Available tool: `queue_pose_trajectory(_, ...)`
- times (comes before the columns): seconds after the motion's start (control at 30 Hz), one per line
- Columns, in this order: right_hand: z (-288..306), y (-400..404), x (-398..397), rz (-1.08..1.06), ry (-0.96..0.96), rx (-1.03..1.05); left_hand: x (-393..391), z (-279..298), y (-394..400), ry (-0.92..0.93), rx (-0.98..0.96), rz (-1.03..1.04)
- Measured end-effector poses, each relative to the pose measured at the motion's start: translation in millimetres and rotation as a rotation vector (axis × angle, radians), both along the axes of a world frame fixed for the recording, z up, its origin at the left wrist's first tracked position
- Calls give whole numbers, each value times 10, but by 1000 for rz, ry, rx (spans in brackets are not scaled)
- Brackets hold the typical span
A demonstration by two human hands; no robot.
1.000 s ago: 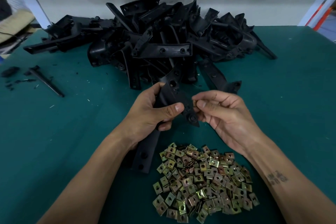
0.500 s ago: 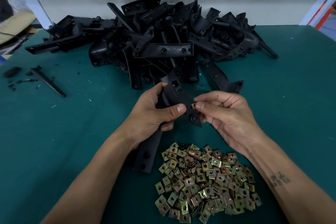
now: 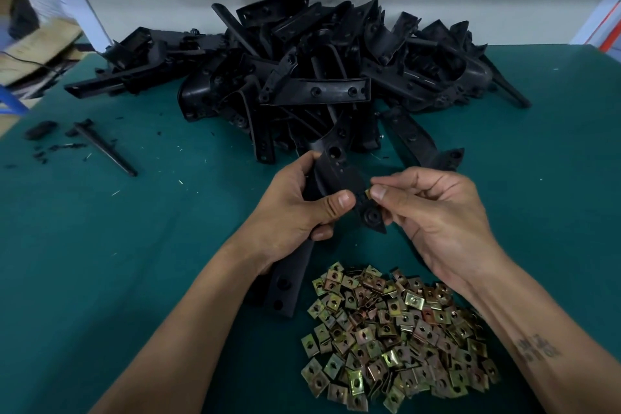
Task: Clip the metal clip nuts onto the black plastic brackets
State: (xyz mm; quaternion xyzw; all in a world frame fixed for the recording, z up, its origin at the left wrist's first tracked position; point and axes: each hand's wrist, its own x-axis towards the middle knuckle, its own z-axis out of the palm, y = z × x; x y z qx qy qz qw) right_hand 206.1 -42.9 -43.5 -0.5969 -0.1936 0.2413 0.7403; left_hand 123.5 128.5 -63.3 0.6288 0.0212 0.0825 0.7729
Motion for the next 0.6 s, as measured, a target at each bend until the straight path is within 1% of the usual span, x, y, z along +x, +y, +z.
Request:
queue_pose_trajectory(0.23, 27, 22, -65, 11, 53, 56, -8, -8, 6, -27, 13, 28)
queue_pose_trajectory(0.37, 39, -51, -21, 86, 12, 55, 4, -23, 10, -39, -29, 26)
queue_pose_trajectory(0.43, 41, -84, 3, 80, -52, 19, 10, -25, 17, -37, -34, 26)
queue_pose_trajectory(0.5, 35, -118, 12, 82, -158, -49, 10, -30, 23, -36, -36, 22)
queue_pose_trajectory(0.6, 24, -170, 3, 86, -426, -256, 6, -35, 26, -44, -28, 18)
